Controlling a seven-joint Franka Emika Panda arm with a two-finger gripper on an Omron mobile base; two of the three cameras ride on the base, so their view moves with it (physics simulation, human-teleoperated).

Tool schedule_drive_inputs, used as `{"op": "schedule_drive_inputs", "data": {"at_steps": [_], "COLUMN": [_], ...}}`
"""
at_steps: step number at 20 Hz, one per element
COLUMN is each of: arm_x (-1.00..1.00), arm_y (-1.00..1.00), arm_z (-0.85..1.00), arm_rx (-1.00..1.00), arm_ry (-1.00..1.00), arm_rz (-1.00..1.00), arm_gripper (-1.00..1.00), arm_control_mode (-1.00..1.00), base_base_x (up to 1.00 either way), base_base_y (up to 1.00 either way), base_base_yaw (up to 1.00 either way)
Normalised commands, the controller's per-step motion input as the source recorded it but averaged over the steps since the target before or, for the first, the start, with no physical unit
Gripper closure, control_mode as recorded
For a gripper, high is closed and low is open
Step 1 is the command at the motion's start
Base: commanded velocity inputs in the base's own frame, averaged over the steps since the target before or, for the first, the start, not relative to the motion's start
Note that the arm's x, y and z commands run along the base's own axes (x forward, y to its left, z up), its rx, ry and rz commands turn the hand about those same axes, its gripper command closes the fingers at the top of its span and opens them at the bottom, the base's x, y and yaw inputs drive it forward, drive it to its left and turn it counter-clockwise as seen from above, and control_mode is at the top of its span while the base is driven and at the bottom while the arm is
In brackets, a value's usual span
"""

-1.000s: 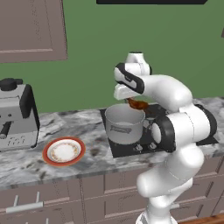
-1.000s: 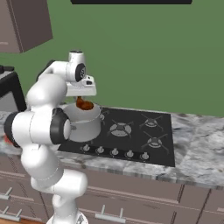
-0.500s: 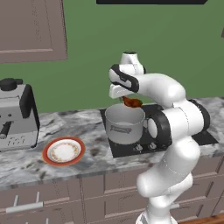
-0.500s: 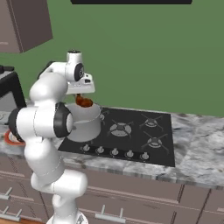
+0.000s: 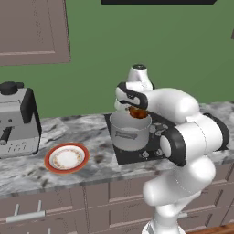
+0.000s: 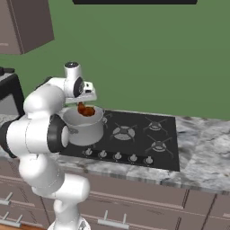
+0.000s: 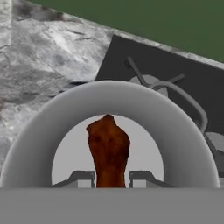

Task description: Retrieve the frozen meat and place it in the pot on a burner. Then turn the burner on.

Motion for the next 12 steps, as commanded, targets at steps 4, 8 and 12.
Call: {"op": "schedule_drive_inputs", "data": {"at_steps": [4,8,12], "arm_x": [0.0,0.0,0.0], "arm_y": [0.0,0.0,0.0], "arm_z": [-0.32,-0.28,-0.13], "arm_rx": [0.01,0.04,0.02], "arm_ry": [-0.24,-0.16,-0.1], "arm_rz": [-0.07,-0.06,-0.02], "arm_gripper": [1.0,1.0,1.0], "arm_control_mode": [-1.0,-1.0,-1.0], "base_base_x": [0.0,0.0,0.0], "base_base_y": [0.0,0.0,0.0], "base_base_yaw": [0.0,0.0,0.0]}}
